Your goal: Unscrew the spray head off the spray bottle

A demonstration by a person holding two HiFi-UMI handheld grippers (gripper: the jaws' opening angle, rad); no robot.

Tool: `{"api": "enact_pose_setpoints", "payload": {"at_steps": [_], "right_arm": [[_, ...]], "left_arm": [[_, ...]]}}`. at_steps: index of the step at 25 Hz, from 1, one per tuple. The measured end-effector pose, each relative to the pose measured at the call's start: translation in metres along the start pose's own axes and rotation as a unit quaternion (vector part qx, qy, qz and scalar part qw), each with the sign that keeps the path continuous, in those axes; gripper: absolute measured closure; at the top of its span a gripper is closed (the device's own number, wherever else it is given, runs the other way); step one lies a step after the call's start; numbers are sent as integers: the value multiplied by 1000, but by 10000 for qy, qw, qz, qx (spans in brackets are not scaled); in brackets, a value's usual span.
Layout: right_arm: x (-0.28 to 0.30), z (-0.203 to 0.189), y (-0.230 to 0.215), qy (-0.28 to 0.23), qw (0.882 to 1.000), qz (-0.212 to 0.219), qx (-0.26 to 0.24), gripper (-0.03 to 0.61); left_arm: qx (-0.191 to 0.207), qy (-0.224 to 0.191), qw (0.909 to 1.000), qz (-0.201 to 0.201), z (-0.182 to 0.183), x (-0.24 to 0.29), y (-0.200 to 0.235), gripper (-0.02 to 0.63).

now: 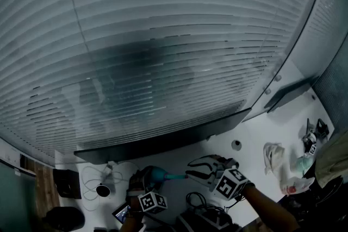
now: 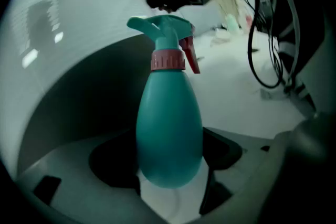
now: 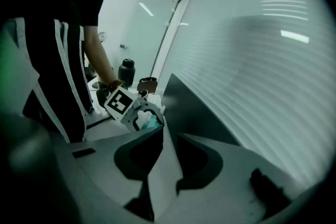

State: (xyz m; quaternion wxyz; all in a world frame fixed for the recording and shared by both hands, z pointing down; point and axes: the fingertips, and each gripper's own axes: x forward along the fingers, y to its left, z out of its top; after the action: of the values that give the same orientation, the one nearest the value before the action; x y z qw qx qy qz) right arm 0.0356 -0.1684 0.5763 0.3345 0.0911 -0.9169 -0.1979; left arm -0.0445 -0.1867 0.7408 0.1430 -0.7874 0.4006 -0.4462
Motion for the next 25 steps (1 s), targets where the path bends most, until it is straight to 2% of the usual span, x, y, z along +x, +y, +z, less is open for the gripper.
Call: {"api": "enact_pose_setpoints", "payload": {"at_steps": [2,3,5,10,17,21,23,25], "right_arm": [[14,17,24,59,9996,-192,205,478],[18,22,32,103,9994,-220,240,446],[20,28,37,148,9996,-154,165,388],[15,48,37,-73,9996,-90,245,385],[35,37,41,137,9991,81,390,387],[39,30,50,357,9989,246,155,396],[38,31,51,412,9990,198,-2,442],[38,30,54,519,9981,189,-276,445]], "left_arm": [[1040,336,9939,115,-7,-34,19,239],[1379,448,9893,154,-5,-44,27,241],[1686,614,9836,181,5,-49,40,241],[1860,906,9783,96,8,-56,55,241],[1790,843,9801,-137,41,-72,49,241],[1699,710,9828,-137,53,-76,47,241],[1681,768,9824,-258,50,-75,42,241],[1660,843,9816,-416,45,-74,35,241]]}}
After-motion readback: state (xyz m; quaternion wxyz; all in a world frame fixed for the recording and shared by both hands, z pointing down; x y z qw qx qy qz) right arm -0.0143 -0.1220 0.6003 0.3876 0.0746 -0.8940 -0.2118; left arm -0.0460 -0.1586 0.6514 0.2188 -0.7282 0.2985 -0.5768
